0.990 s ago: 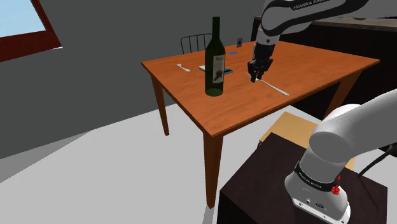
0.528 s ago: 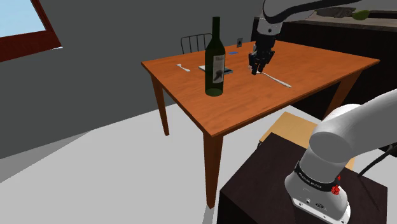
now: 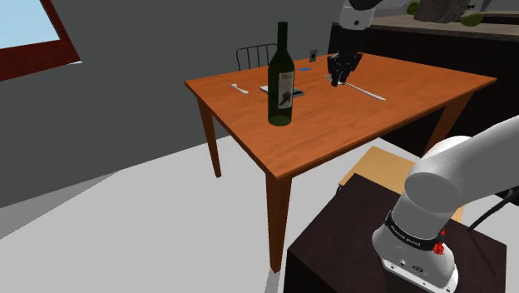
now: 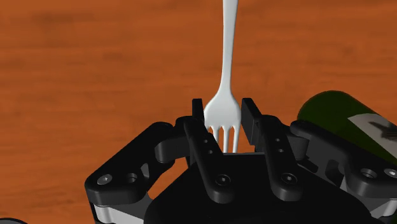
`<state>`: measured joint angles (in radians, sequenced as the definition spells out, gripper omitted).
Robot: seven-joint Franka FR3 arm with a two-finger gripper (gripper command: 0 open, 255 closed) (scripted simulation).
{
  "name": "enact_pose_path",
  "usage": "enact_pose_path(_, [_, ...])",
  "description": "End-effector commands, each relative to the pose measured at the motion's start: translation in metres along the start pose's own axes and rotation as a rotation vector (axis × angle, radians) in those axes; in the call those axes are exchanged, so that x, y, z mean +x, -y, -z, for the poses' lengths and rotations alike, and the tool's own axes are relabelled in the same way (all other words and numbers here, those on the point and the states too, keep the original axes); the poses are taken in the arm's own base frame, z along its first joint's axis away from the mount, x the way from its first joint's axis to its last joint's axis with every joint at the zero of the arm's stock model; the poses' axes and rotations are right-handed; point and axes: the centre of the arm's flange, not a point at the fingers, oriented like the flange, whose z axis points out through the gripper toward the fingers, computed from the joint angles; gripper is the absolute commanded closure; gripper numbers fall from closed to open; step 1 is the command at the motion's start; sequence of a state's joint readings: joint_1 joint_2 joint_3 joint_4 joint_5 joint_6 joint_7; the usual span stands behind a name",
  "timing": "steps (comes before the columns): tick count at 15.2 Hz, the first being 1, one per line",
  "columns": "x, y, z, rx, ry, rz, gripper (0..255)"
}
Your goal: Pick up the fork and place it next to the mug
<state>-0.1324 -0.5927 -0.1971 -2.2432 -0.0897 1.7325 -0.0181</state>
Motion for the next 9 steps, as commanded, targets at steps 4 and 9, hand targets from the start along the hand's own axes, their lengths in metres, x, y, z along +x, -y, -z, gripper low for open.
enact_pose_path(4, [0.002, 0.002, 0.027, 0.000, 0.000, 0.000, 255])
enact_pose_path(9, [0.018, -0.020, 0.038, 0.000, 0.000, 0.000, 255])
